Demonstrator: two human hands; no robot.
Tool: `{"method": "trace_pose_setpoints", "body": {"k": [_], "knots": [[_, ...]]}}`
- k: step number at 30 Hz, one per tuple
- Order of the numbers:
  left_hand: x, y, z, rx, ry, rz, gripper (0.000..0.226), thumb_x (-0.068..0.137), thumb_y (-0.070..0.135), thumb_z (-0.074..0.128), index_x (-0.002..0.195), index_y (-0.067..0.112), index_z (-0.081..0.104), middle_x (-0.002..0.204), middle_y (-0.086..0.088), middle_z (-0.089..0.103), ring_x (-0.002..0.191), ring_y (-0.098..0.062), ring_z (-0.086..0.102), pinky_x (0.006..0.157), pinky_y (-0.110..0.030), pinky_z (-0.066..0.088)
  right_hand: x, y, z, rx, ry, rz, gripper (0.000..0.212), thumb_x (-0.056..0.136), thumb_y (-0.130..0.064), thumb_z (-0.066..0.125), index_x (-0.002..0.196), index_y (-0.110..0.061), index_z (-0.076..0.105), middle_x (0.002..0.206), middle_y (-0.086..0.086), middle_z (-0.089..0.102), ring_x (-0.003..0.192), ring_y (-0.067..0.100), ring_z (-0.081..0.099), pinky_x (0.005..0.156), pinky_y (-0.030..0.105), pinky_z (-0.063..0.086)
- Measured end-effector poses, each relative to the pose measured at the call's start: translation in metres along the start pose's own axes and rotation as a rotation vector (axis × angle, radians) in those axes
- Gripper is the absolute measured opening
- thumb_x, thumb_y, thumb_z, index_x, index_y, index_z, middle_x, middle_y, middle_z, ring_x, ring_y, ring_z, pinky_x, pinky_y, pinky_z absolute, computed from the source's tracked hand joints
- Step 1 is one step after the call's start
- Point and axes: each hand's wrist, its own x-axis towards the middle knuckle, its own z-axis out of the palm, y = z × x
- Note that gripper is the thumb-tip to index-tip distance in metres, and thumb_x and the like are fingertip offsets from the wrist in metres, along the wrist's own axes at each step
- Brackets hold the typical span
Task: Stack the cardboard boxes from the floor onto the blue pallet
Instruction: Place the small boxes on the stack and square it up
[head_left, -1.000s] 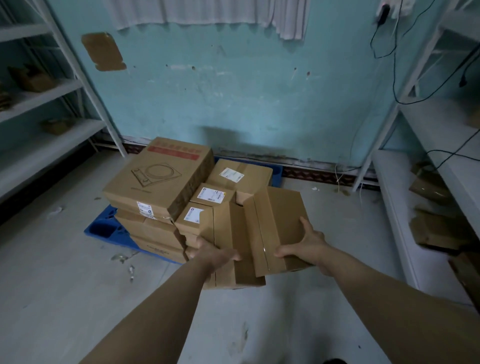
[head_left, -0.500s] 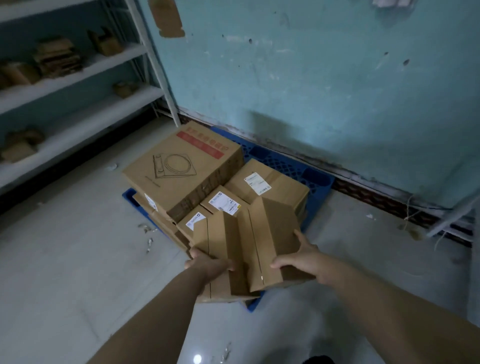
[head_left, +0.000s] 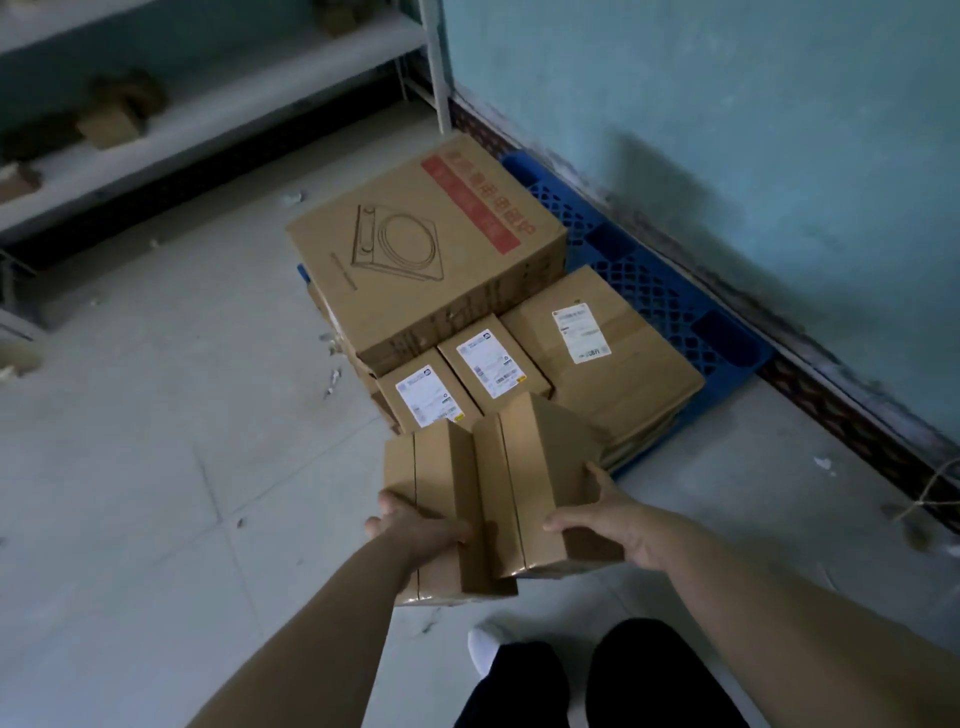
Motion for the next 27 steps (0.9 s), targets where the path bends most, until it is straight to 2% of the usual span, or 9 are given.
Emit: {"method": "trace_pose_setpoints", "body": {"k": [4,6,8,10,13,17,20,23,27], "knots": [[0.013,-0.005,0.016,-0.026,0.013,-0.104,0.12,0.051,0.048,0.084,0.142,0.023,0.011,0.127,-0.009,0.03,0.125,-0.036,0.036,0.1,-0.049,0.045,0.032,-0.011,-0.01,0.006,-0.124,0.041,0.132,0.044,-0.028,0.092,0.148,-0.045,0.013,0.129,0.009,0.05,0.107,0.03,0.057,0.091,0.048,0.052],[0.017,-0.008,0.026,-0.031,0.034,-0.163,0.124,0.042,0.053,0.082,0.14,0.024,0.012,0.121,-0.008,0.031,0.123,-0.036,0.038,0.1,-0.05,0.045,0.048,-0.016,-0.014,0.053,-0.221,0.044,0.105,0.069,-0.011,0.081,0.149,-0.038,0.017,0.121,0.006,0.055,0.101,0.025,0.059,0.077,0.04,0.055],[0.023,-0.007,0.038,-0.023,0.073,-0.23,0.126,0.038,0.055,0.081,0.138,0.024,0.012,0.124,-0.01,0.033,0.122,-0.037,0.039,0.1,-0.052,0.044,0.067,-0.022,-0.02,0.06,-0.29,0.041,0.082,0.081,-0.001,0.067,0.145,-0.035,0.029,0.119,0.006,0.059,0.103,0.023,0.06,0.073,0.038,0.054],[0.027,-0.004,0.053,-0.014,0.122,-0.286,0.118,0.045,0.053,0.081,0.137,0.022,0.013,0.125,-0.012,0.035,0.12,-0.038,0.04,0.1,-0.052,0.044,0.09,-0.022,-0.03,0.013,-0.241,0.039,0.079,0.084,0.004,0.057,0.147,-0.034,0.031,0.133,0.006,0.054,0.115,0.024,0.055,0.082,0.04,0.052],[0.03,0.008,0.08,0.065,0.154,-0.334,0.11,0.055,0.052,0.08,0.137,0.018,0.014,0.125,-0.013,0.038,0.12,-0.037,0.042,0.101,-0.047,0.042,0.114,-0.026,-0.047,-0.126,-0.042,0.002,0.079,0.088,0.002,0.049,0.153,-0.032,0.02,0.154,0.006,0.03,0.135,0.027,0.037,0.098,0.039,0.04],[0.035,0.024,0.113,0.152,0.142,-0.331,0.111,0.059,0.054,0.077,0.14,0.017,0.01,0.124,-0.012,0.039,0.12,-0.035,0.042,0.102,-0.041,0.038,0.127,-0.025,-0.052,-0.237,0.008,-0.049,0.082,0.084,-0.017,0.064,0.153,-0.026,0.021,0.152,0.005,0.031,0.128,0.022,0.043,0.098,0.032,0.042],[0.04,0.029,0.122,0.131,0.147,-0.348,0.113,0.057,0.056,0.078,0.14,0.018,0.01,0.125,-0.012,0.039,0.122,-0.035,0.041,0.103,-0.041,0.039,0.132,-0.022,-0.042,-0.432,-0.043,-0.06,0.087,0.082,-0.03,0.071,0.153,-0.026,0.02,0.158,0.004,0.019,0.142,0.024,0.028,0.113,0.038,0.033],[0.049,0.028,0.126,0.077,0.163,-0.365,0.121,0.051,0.057,0.079,0.142,0.017,0.01,0.127,-0.013,0.038,0.122,-0.035,0.041,0.105,-0.043,0.038,0.133,-0.02,-0.025,-0.313,-0.034,-0.129,0.081,0.083,-0.021,0.069,0.151,-0.029,0.026,0.151,-0.001,0.033,0.137,0.021,0.037,0.11,0.036,0.037],[0.063,0.022,0.134,-0.288,0.139,-0.406,0.118,0.046,0.051,0.086,0.138,0.019,0.019,0.13,-0.011,0.033,0.128,-0.034,0.038,0.107,-0.048,0.04,0.136,-0.014,-0.011,-0.174,0.038,-0.156,0.068,0.085,-0.008,0.062,0.146,-0.024,0.036,0.141,-0.001,0.049,0.127,0.019,0.048,0.097,0.026,0.041]]}}
